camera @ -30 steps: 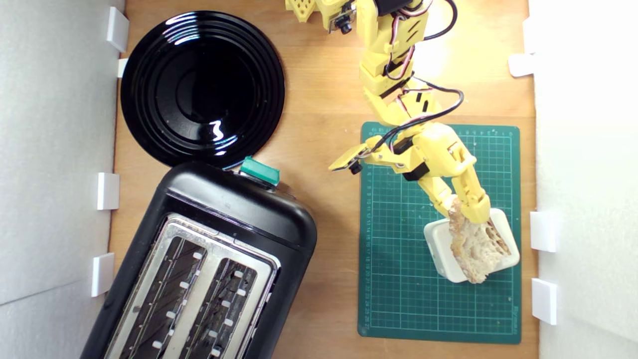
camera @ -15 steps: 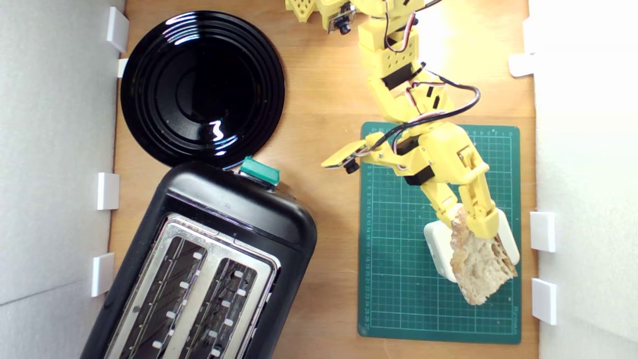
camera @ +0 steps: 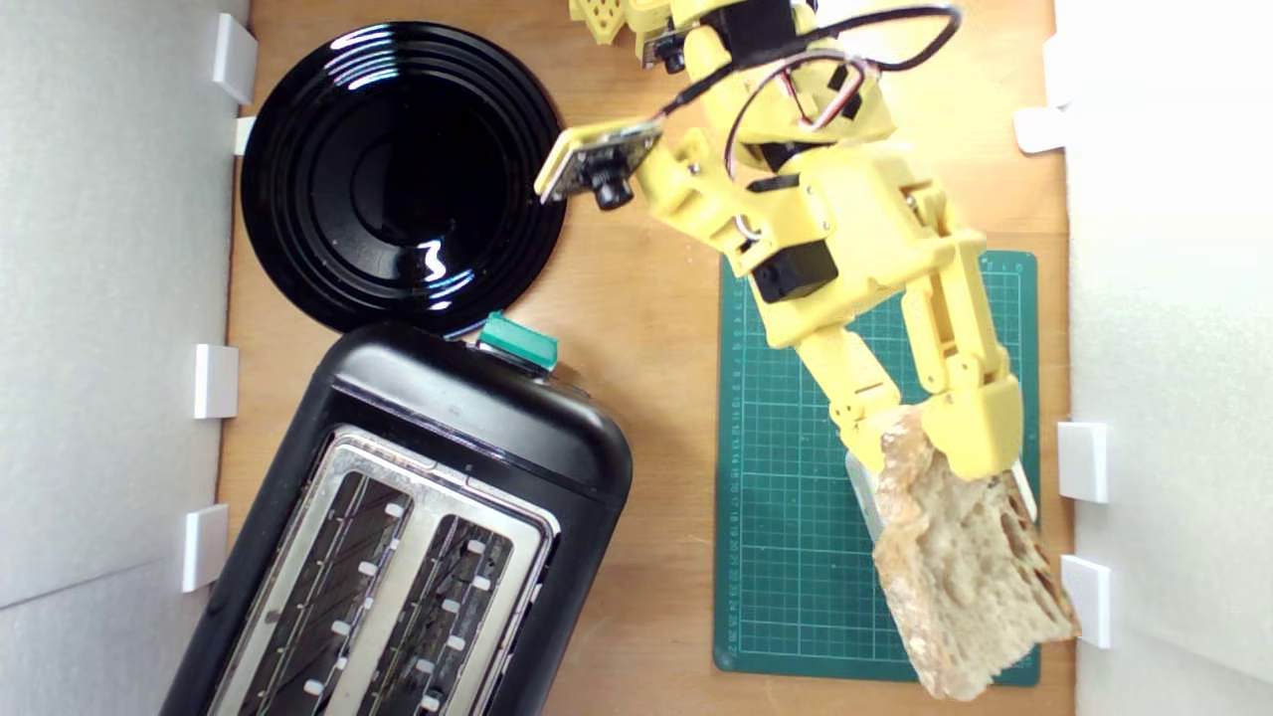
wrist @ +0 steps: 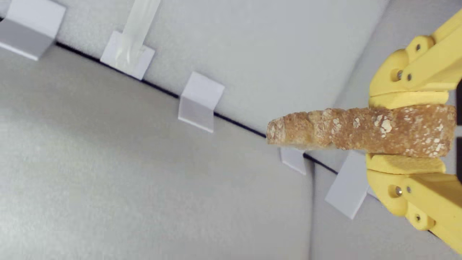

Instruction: Pick bread and place in toaster

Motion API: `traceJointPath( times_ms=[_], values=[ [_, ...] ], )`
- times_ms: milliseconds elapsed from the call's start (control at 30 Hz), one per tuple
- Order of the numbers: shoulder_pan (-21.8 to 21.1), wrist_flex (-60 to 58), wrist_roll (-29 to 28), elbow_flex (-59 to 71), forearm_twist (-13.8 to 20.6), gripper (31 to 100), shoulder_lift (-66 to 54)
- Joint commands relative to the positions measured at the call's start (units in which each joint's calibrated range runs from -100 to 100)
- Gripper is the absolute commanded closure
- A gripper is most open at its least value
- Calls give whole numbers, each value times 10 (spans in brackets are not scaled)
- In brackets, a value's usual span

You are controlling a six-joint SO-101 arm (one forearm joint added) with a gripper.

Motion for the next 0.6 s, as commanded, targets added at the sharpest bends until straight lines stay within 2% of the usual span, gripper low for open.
traceJointPath(
  times_ms=[0,100,367,567],
  values=[
    [9,100,26,-117,-7,748,-58],
    [9,207,51,-231,-7,748,-54],
    [28,389,104,-478,-7,748,-4],
    [29,536,173,-655,-7,748,55]
  ],
)
